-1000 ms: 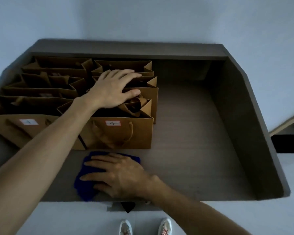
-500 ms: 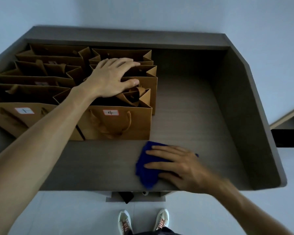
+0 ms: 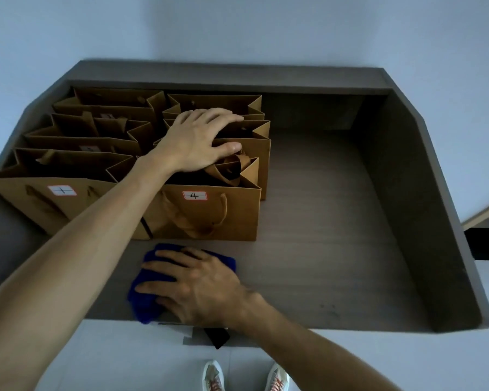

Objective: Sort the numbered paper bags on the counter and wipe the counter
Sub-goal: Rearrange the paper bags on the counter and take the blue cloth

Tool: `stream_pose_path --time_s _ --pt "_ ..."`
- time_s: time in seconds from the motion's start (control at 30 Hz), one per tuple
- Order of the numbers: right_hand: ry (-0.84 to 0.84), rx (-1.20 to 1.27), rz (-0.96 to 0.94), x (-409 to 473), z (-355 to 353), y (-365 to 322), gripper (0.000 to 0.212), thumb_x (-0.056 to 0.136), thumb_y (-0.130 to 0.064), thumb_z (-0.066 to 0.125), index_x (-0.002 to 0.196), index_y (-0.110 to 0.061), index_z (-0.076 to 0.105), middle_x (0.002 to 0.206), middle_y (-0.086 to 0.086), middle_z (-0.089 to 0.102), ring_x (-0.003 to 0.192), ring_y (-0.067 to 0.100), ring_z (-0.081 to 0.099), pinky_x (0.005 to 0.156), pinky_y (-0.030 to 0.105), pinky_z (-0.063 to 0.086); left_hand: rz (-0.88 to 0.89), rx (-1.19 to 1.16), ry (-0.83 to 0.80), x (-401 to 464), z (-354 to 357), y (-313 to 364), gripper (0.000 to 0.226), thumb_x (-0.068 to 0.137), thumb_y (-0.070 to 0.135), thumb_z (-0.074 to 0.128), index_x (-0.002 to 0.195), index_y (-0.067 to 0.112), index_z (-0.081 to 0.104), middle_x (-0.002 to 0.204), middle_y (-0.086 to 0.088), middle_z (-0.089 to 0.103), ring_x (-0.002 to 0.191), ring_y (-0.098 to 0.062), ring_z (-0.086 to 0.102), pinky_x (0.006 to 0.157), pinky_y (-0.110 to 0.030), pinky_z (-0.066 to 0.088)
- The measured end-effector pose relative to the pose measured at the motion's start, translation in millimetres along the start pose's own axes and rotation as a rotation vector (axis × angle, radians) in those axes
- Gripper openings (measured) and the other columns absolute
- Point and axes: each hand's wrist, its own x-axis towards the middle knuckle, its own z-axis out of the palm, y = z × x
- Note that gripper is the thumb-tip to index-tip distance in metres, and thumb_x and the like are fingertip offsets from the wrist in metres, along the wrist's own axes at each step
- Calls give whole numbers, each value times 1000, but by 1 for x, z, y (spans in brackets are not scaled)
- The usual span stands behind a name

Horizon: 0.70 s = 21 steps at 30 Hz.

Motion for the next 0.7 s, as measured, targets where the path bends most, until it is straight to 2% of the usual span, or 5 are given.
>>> stream_pose_path --time_s 0.2,0.37,0.47,0.6,0.7 --pt "31 53 51 -35 -16 12 42 98 -34 51 140 -30 46 152 -3 39 145 17 25 116 44 25 8 -5 11 -1 0 -1 57 95 57 39 147 37 27 157 3 26 144 -27 21 116 -52 13" --pt "-40 72 150 -82 -38 25 42 99 -44 41 141 -40 43 156 -15 31 147 3 13 118 35 18 8 -21 18 -1 -2 0 57 94 56 41 147 36 29 156 3 27 144 -25 22 116 -51 13" --pt "-44 168 160 -75 -63 22 40 99 -48 43 138 -38 46 151 -16 37 143 0 22 116 33 22 2 -60 14 0 -7 1 53 95 56 37 144 35 35 154 4 33 142 -22 27 115 -52 16" --pt "230 222 124 -52 -121 28 28 101 -31 48 123 -21 61 122 -7 63 114 2 56 94 24 49 -9 -200 20 5 -20 -4 44 98 49 41 136 29 47 142 2 48 130 -19 45 108 -51 34" --pt "450 191 155 -35 -161 43 22 98 -23 53 114 -14 66 108 -11 64 99 -5 61 82 13 49 -9 -222 16 9 -27 -14 41 95 38 53 135 29 48 136 2 53 123 -16 51 101 -45 46"
